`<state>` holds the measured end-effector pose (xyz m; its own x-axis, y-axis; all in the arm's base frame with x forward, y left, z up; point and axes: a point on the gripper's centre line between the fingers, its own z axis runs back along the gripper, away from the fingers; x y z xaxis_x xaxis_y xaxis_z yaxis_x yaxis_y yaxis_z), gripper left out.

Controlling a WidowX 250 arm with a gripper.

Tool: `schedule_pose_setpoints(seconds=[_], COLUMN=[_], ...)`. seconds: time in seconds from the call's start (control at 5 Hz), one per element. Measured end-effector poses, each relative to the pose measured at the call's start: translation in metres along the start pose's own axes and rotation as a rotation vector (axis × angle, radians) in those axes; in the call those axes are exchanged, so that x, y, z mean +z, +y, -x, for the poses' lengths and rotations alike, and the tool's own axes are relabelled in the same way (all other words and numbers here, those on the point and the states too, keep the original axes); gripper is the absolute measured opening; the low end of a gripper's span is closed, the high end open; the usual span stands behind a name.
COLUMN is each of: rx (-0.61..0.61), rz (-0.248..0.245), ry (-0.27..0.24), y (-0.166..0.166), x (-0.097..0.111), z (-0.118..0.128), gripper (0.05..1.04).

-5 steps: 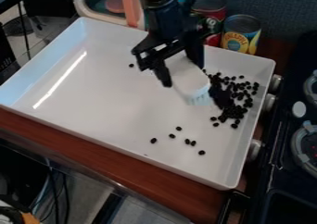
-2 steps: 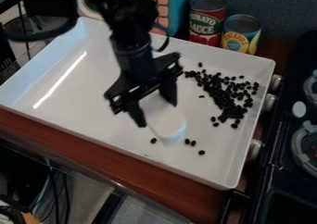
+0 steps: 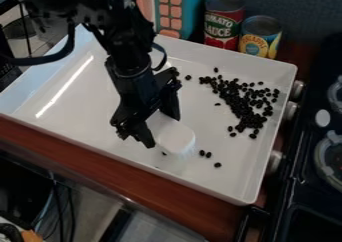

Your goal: Sweep into pile

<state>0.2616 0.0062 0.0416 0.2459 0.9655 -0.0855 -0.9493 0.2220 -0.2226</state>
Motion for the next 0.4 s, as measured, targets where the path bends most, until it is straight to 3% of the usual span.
schedule_pose_setpoints(seconds=[0.2, 0.4], rx=[0.093, 0.101], rz=[-0.020, -0.026], ry=[0.011, 0.012], y=[0.0038, 0.0039], x=[-0.0099, -0.0125], z=[-0.0057, -0.0059], gripper=[0.732, 0.732])
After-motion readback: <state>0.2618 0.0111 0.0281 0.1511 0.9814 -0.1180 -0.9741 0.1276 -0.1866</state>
